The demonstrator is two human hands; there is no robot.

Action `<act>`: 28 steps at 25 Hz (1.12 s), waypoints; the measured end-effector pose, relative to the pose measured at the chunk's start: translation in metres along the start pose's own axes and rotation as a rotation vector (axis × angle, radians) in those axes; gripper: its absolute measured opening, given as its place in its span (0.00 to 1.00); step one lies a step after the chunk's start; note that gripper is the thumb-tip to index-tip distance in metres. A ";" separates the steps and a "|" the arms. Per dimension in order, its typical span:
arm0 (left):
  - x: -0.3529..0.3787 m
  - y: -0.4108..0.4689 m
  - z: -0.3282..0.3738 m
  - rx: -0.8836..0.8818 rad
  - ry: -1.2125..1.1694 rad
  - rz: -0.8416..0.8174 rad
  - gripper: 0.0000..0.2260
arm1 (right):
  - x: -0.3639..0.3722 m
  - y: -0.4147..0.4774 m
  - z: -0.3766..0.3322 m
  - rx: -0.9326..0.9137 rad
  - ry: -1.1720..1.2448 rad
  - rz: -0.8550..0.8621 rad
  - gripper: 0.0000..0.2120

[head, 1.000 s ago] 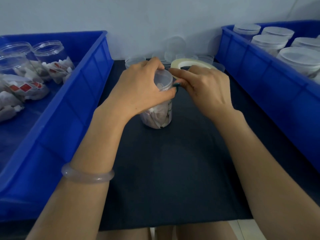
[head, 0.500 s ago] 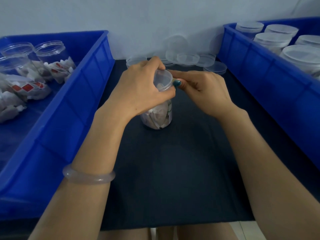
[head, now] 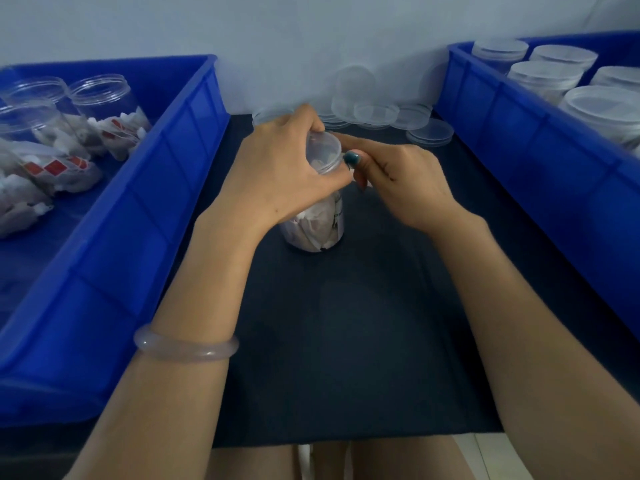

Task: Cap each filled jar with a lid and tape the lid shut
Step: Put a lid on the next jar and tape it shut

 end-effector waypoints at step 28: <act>0.005 0.008 0.001 -0.011 0.015 0.031 0.23 | 0.011 0.011 -0.032 0.208 -0.576 0.116 0.07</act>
Point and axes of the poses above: each hand's wrist, its own y-axis towards the middle knuckle, its own x-axis out of the palm, z = x × y, the point moved 3 cm from there along y, towards the middle knuckle, and after that the axes turned 13 degrees about -x, right-handed, at the moved point
